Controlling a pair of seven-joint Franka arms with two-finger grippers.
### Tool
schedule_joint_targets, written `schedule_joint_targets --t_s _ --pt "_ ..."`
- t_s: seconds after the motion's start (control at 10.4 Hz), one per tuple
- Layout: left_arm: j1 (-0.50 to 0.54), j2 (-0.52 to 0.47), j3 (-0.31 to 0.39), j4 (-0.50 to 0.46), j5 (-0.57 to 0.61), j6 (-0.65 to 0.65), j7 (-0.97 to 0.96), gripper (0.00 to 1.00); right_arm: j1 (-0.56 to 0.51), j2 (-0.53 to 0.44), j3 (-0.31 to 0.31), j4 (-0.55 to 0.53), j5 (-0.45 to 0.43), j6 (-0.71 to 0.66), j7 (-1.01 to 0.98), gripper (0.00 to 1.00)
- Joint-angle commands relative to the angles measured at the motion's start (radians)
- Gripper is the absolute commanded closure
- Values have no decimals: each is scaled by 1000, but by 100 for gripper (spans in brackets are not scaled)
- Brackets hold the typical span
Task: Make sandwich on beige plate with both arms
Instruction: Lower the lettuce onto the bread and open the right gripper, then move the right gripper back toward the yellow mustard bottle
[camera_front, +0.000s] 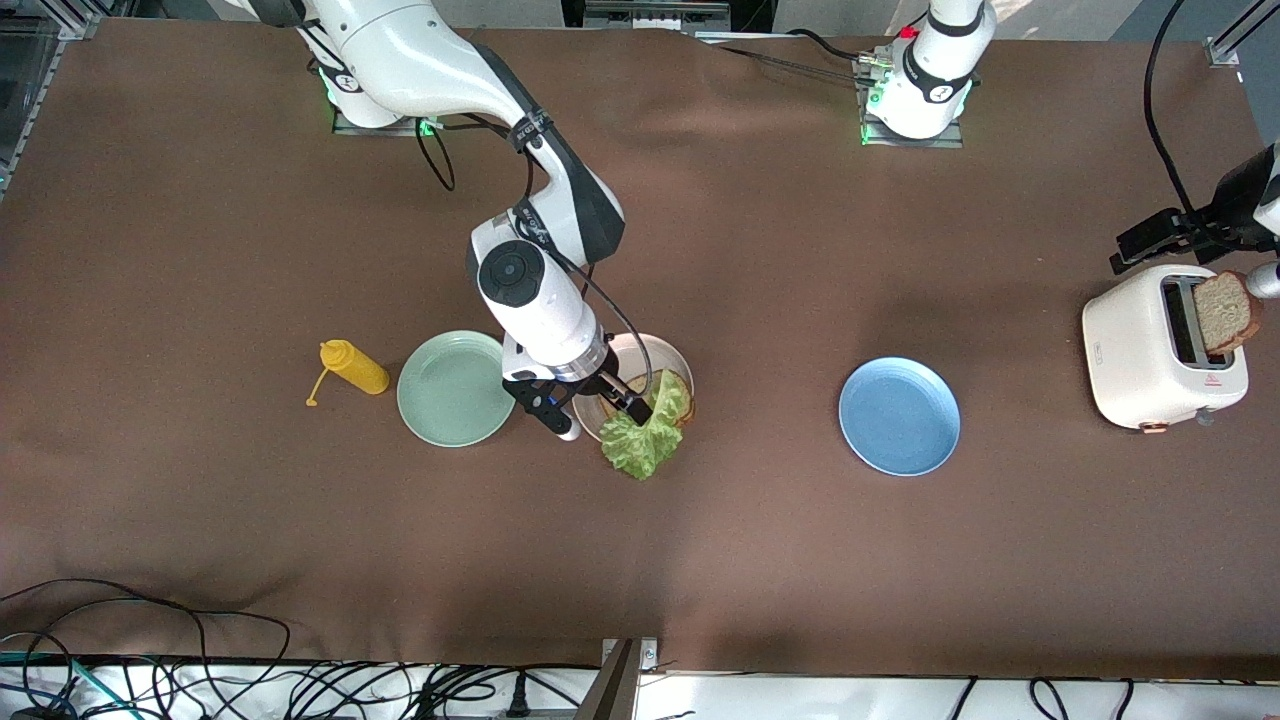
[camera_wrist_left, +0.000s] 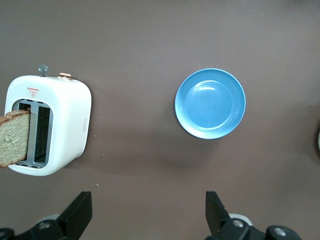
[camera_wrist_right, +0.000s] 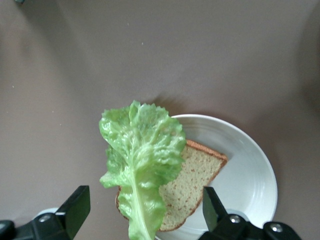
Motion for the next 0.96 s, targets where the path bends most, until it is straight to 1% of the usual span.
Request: schedule_joint_targets --t_s 0.0,0.1,0.19,0.29,0.39,0.58,0.68,0.87 --pt "-2 9 -3 20 24 -11 8 0 5 -39 -26 2 -75 -47 0 0" --pt "-2 9 -3 20 23 -11 8 0 -1 -46 -31 5 -136 -114 -7 0" --pt "-2 9 -3 20 24 -12 8 0 -2 -52 -41 40 -194 -181 -23 0" --pt "-2 9 -3 20 23 -11 8 0 -5 -53 -46 93 -228 -273 -71 0" --pt "1 9 -2 20 23 -11 8 0 -22 -53 -54 145 -227 -394 -171 0" --pt "7 9 0 20 23 -11 10 0 -76 -60 -51 230 -224 -604 -436 0" --pt "8 9 0 20 23 -11 10 0 -88 -80 -52 238 -222 -654 -522 0" --pt "10 9 0 20 23 -11 8 0 -120 -117 -51 241 -228 -735 -605 0"
